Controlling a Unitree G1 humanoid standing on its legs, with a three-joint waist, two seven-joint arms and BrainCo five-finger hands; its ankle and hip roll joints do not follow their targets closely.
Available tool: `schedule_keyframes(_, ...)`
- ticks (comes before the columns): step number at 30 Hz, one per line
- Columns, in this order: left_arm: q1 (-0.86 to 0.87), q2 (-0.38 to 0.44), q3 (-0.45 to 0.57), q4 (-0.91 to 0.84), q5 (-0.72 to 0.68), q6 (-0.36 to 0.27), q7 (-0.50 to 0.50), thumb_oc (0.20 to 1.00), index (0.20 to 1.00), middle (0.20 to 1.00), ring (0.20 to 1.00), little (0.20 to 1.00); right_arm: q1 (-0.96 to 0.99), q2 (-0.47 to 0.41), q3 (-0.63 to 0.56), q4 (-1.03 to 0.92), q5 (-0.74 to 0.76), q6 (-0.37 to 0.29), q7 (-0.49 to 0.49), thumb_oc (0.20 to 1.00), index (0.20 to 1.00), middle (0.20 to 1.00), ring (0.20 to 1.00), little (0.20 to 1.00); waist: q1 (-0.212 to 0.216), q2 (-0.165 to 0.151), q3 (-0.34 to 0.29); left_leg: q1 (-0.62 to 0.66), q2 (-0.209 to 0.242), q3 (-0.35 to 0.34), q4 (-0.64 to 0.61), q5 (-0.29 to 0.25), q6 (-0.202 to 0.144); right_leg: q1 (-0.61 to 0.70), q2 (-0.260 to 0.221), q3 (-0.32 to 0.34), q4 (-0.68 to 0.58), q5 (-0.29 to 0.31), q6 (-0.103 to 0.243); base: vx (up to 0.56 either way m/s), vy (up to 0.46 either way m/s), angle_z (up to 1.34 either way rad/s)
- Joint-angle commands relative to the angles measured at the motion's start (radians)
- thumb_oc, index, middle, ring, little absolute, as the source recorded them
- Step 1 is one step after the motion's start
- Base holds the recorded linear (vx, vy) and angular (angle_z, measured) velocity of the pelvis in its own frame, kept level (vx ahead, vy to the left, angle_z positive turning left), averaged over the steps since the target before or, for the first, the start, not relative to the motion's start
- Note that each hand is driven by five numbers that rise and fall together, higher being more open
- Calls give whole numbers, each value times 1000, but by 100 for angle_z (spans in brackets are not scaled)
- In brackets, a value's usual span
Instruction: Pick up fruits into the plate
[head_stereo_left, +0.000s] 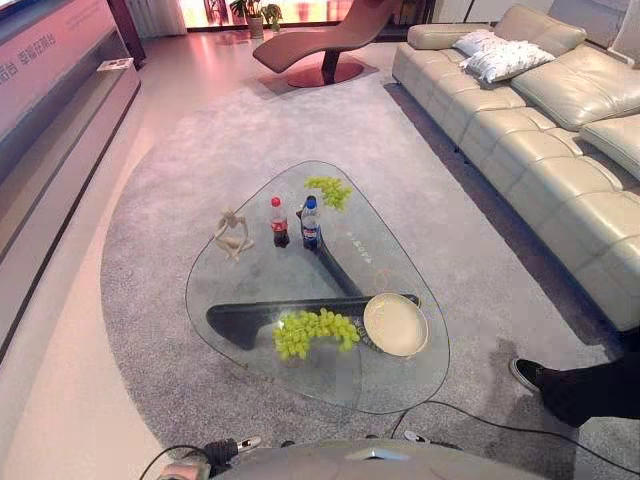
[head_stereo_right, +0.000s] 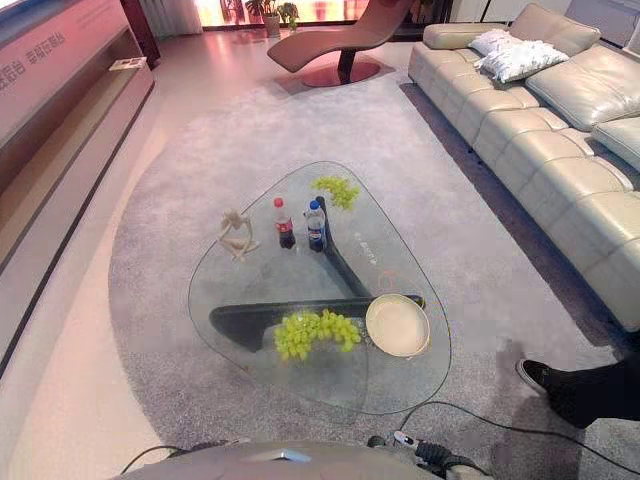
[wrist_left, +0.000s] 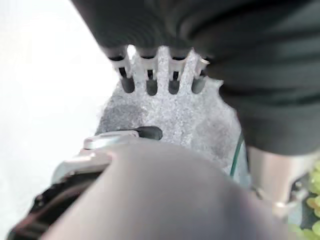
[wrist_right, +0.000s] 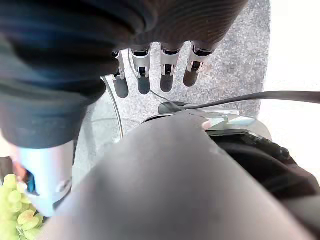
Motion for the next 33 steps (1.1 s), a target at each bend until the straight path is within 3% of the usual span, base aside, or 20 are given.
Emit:
schedule_keyframes(1,-63,-16,-31,4,47,-19,12,1000,1000,1000,1000,1000,-60,24,51,-26,9,7,-4,1000,1000,1000,1000,1000,12,17,50,34,-14,64,18,-92,16,19,15,8,43,-31,15,-221,-219,-1)
schedule_keyframes(3,-58,-14,-34,0,20,-45,31,1000,1000,1000,1000,1000,-57,22,56,-43,13,18,-8,1000,1000,1000,1000,1000,10,16,52,31,-13,64,20,-90,14,16,15,12,45,-31,16,0,0,0)
schedule_keyframes(6,-58,-11,-20,5,19,5,67,1000,1000,1000,1000,1000,-55,21,55,-49,15,22,-4,1000,1000,1000,1000,1000,12,12,54,31,-13,63,18,-90,14,16,16,10,44,-30,17,3,-12,0)
schedule_keyframes(9,-59,-13,-5,21,42,11,82,1000,1000,1000,1000,1000,-53,24,58,-42,17,17,-2,1000,1000,1000,1000,1000,13,8,54,32,-12,62,17,-90,15,17,16,11,42,-29,16,5,-13,0)
schedule_keyframes(23,-74,-28,-7,31,2,-40,129,1000,1000,1000,1000,1000,-63,20,68,-12,18,-24,6,1000,1000,1000,1000,1000,7,10,100,2,-10,61,28,-86,19,-24,19,24,56,-24,11,4,-4,0)
schedule_keyframes(31,-150,-3,-33,-2,73,-142,195,1000,1000,1000,1000,1000,-118,-18,80,4,80,-65,43,1000,1000,1000,1000,1000,9,8,174,-64,0,56,47,-72,11,-93,24,31,71,-12,7,-28,-50,1)
schedule_keyframes(33,-210,33,-83,-65,170,-185,235,1000,1000,1000,1000,1000,-153,-54,86,0,109,-72,60,1000,1000,1000,1000,1000,2,22,211,-98,0,46,56,-61,8,-128,28,33,84,-12,-1,-57,8,3)
